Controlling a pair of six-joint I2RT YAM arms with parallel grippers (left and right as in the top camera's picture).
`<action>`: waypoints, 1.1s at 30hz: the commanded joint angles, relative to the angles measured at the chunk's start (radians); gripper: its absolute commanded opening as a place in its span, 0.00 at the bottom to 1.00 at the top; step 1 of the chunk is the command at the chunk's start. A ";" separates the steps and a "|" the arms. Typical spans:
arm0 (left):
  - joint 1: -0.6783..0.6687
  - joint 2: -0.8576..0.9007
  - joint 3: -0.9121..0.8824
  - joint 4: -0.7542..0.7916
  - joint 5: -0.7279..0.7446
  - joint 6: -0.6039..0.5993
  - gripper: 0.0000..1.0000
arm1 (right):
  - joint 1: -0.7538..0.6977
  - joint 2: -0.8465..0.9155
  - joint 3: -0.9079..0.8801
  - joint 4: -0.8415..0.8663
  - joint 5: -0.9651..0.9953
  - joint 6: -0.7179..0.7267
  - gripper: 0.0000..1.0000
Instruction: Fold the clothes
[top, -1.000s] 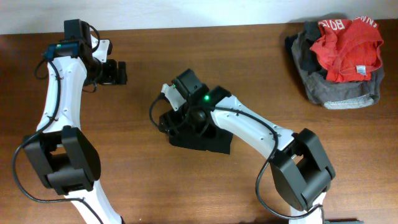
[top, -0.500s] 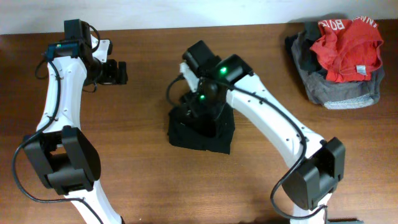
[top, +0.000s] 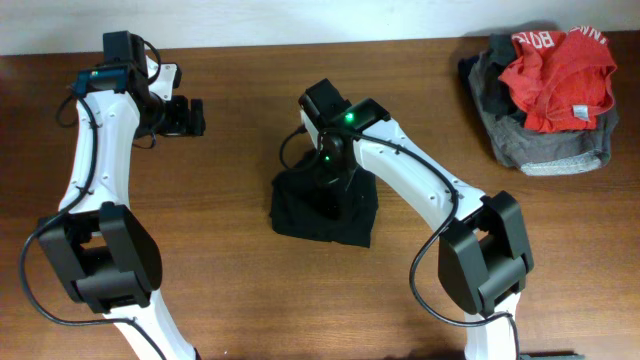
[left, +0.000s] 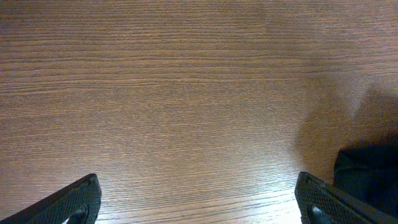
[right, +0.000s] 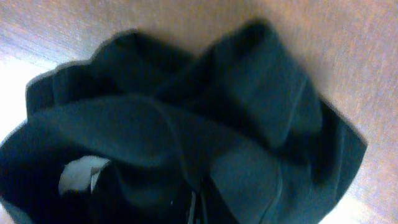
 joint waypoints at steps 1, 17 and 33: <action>-0.005 0.006 0.002 -0.001 0.012 -0.009 0.99 | 0.006 0.000 0.003 0.065 0.038 0.003 0.04; -0.005 0.006 0.002 -0.002 0.012 -0.009 0.99 | 0.104 0.011 0.003 0.181 -0.044 0.001 0.53; -0.011 0.071 0.002 -0.009 0.012 -0.009 0.99 | 0.090 -0.002 0.044 -0.168 -0.046 0.237 0.56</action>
